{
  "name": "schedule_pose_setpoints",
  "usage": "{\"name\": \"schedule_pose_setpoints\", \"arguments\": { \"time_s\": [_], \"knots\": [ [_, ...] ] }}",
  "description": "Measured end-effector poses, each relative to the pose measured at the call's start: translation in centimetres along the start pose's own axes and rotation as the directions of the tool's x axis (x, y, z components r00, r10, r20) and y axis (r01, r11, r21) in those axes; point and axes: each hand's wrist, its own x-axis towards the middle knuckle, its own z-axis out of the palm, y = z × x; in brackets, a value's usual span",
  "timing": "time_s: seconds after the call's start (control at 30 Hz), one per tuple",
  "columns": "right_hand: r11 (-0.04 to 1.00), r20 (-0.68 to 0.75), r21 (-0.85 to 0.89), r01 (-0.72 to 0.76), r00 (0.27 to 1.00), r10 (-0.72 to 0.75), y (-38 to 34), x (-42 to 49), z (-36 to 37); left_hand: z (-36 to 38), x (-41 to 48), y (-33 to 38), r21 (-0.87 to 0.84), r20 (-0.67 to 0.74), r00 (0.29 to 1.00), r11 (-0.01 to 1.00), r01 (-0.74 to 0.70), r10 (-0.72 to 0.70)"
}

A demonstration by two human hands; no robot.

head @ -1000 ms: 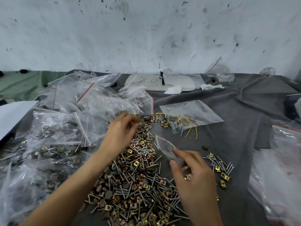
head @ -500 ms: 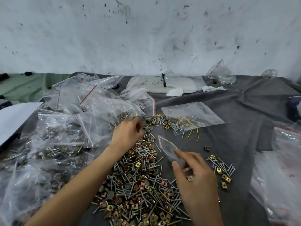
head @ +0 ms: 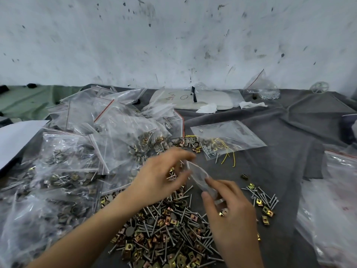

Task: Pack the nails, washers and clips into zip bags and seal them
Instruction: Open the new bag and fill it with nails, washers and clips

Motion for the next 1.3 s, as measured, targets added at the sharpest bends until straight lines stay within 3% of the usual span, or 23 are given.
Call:
{"name": "schedule_pose_setpoints", "arguments": {
  "time_s": [0.07,0.13,0.2,0.27,0.4,0.57,0.63,0.73,0.83,0.9,1.0,1.23,1.3],
  "knots": [
    [1.000,-0.008,-0.003,-0.005,1.000,0.005,0.1,0.0,-0.1,-0.4,-0.2,-2.3,0.074,-0.072,0.976,0.974,0.213,-0.208],
    [1.000,-0.003,-0.001,-0.008,1.000,0.008,0.1,0.0,-0.1,-0.6,-0.5,-5.5,0.280,-0.018,0.913,0.875,0.396,-0.408],
    [1.000,0.003,-0.004,-0.007,1.000,0.007,0.1,0.0,-0.1,-0.6,-1.2,-8.5,0.415,0.112,0.822,0.778,0.471,-0.558],
    [1.000,-0.001,-0.007,0.000,1.000,0.000,0.0,-0.1,-0.1,-0.2,-1.9,-10.1,0.511,0.247,0.745,0.736,0.444,-0.620],
    [1.000,0.002,-0.017,-0.005,1.000,0.005,0.1,-0.1,-0.1,-0.3,-1.9,-11.0,0.607,0.308,0.744,0.725,0.325,-0.592],
    [1.000,0.014,-0.014,-0.006,1.000,0.007,0.1,-0.1,-0.2,-1.1,-1.8,-11.0,0.592,0.391,0.748,0.769,0.243,-0.537],
    [1.000,0.016,-0.014,-0.008,1.000,0.009,0.1,-0.1,-0.1,-1.1,-1.5,-10.0,0.511,0.341,0.793,0.808,0.294,-0.504],
    [1.000,-0.001,-0.016,0.002,1.000,-0.002,0.1,-0.1,-0.2,-1.2,-0.2,-5.8,0.142,0.139,0.906,0.913,0.381,-0.400],
    [1.000,-0.003,-0.018,0.000,1.000,0.000,0.1,0.0,0.0,-1.1,0.8,-0.9,-0.078,0.104,0.965,0.965,0.250,-0.242],
    [1.000,0.011,-0.017,0.004,1.000,-0.004,0.1,-0.1,0.2,-0.8,0.8,1.4,-0.078,0.166,0.975,0.984,0.159,-0.145],
    [1.000,0.005,-0.026,0.013,1.000,-0.013,0.0,-0.2,0.2,-0.5,0.6,2.4,-0.054,0.251,0.960,0.988,0.146,-0.129],
    [1.000,-0.004,-0.022,0.001,1.000,-0.002,0.0,-0.1,0.2,-0.6,0.4,2.3,-0.073,0.300,0.946,0.986,0.150,-0.122],
    [1.000,-0.001,-0.021,-0.002,1.000,0.002,0.0,-0.1,0.2,-0.8,0.5,2.0,-0.123,0.227,0.965,0.979,0.164,-0.133]
  ]
}}
